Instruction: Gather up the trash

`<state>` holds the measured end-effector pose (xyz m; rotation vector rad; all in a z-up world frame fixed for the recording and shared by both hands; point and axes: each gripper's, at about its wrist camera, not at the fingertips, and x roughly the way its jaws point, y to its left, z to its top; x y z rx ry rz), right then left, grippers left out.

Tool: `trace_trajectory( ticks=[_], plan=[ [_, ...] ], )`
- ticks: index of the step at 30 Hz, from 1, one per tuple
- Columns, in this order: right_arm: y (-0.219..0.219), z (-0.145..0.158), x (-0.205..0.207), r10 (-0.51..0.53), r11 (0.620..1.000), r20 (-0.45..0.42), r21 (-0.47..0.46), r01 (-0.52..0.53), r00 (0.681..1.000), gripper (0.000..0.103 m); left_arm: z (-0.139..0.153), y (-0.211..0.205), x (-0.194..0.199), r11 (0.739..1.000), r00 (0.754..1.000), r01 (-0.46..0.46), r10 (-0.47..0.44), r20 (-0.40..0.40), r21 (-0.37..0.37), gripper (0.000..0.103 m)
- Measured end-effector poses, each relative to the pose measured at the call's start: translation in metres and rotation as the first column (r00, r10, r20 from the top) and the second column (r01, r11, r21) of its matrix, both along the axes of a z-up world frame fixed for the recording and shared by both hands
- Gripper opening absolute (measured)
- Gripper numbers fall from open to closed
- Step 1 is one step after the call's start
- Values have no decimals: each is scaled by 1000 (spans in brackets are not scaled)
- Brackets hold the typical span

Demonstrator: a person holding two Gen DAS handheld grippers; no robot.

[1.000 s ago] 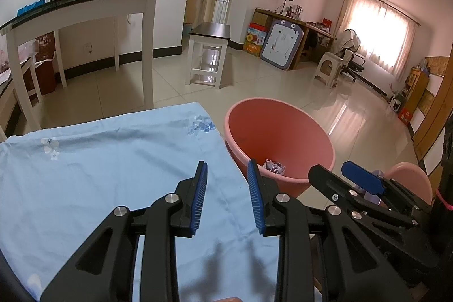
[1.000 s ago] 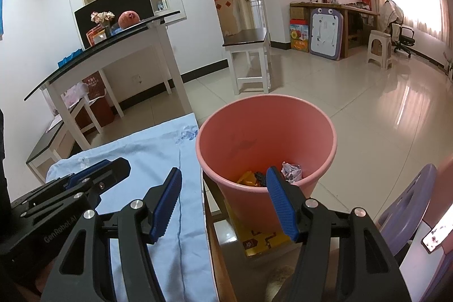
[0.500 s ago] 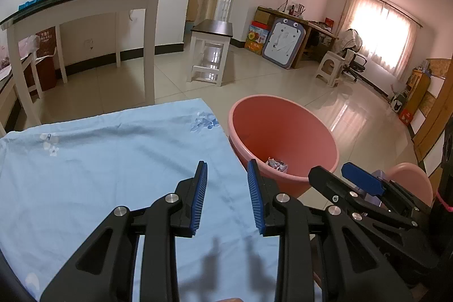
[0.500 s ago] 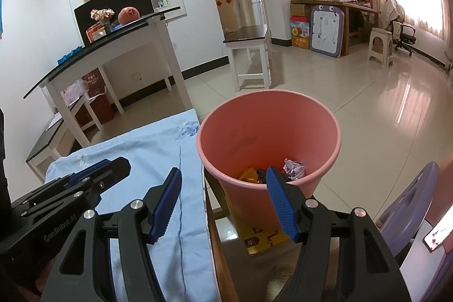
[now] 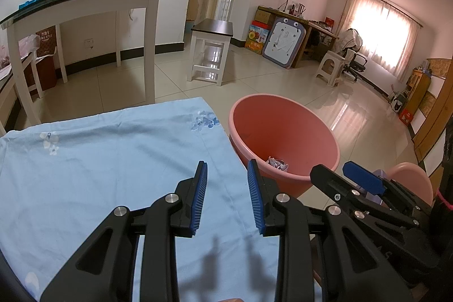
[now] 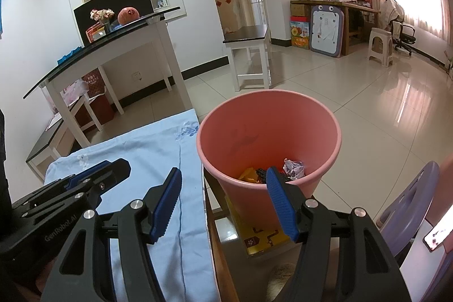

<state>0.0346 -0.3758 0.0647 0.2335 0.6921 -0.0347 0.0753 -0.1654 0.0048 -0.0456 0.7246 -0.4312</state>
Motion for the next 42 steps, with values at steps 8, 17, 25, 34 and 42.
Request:
trace_trajectory(
  ticks=[8, 17, 25, 34, 42],
  plan=[
    [0, 0, 0, 0, 1000, 0, 1, 0, 1000, 61, 0, 0, 0, 1000, 1000, -1, 1, 0, 0, 30],
    [0, 0, 0, 0, 1000, 0, 0, 0, 1000, 61, 1, 0, 0, 1000, 1000, 0, 0, -1, 0, 30],
    [0, 0, 0, 0, 1000, 0, 0, 0, 1000, 61, 1, 0, 0, 1000, 1000, 0, 0, -2, 0, 30],
    [0, 0, 0, 0, 1000, -1, 1, 0, 1000, 61, -2, 1, 2, 1000, 1000, 4, -4, -6, 4, 30],
    [0, 0, 0, 0, 1000, -1, 0, 0, 1000, 61, -2, 1, 2, 1000, 1000, 4, -4, -7, 5, 30]
  ],
)
